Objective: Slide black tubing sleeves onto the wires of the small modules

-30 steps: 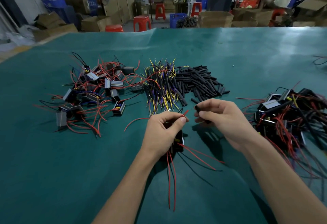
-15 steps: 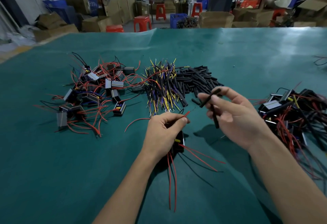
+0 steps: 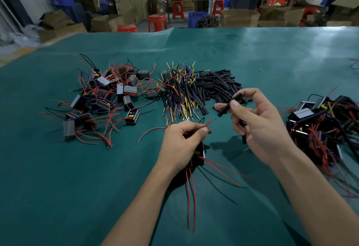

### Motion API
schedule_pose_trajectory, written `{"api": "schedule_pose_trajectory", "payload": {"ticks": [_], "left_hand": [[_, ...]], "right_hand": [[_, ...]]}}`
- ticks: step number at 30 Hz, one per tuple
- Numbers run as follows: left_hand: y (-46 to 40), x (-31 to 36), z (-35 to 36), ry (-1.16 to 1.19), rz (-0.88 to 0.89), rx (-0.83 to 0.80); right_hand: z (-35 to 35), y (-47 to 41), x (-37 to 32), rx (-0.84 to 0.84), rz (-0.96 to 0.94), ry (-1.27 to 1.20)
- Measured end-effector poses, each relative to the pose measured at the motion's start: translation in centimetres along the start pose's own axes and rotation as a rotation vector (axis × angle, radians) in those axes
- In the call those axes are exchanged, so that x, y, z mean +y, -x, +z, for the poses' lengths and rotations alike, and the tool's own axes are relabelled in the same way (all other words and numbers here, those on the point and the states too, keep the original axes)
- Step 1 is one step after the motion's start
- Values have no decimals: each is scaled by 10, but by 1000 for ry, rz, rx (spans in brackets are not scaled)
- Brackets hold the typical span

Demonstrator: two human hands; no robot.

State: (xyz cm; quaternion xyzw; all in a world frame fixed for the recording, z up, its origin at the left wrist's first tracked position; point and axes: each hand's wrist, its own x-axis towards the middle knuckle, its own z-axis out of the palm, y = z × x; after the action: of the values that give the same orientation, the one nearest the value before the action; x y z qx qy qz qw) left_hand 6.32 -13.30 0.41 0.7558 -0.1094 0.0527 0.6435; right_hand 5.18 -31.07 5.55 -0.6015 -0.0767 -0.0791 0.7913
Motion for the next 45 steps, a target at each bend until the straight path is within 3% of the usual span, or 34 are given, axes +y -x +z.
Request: {"api": "schedule_pose_trajectory", "payload": {"ticks": [10,18,25,29,41,45], "left_hand": [[1,3,1,19,-18,20],[1,4,-1,-6,2,-4],[1,6,-1,-26,-10,-40],[2,9,-2,65,-30,2],[2,5,-1,29,48,104],[3,6,0,-14,92,74]], "right_hand": [[4,2,8,-5,-55,157],[8,3,18,59,84,128],[10,4,20,-1,115,170],[12,6,20,-8,103,173],[26,13,39,-129,157,301],[26,13,41,-74,109,397]]}}
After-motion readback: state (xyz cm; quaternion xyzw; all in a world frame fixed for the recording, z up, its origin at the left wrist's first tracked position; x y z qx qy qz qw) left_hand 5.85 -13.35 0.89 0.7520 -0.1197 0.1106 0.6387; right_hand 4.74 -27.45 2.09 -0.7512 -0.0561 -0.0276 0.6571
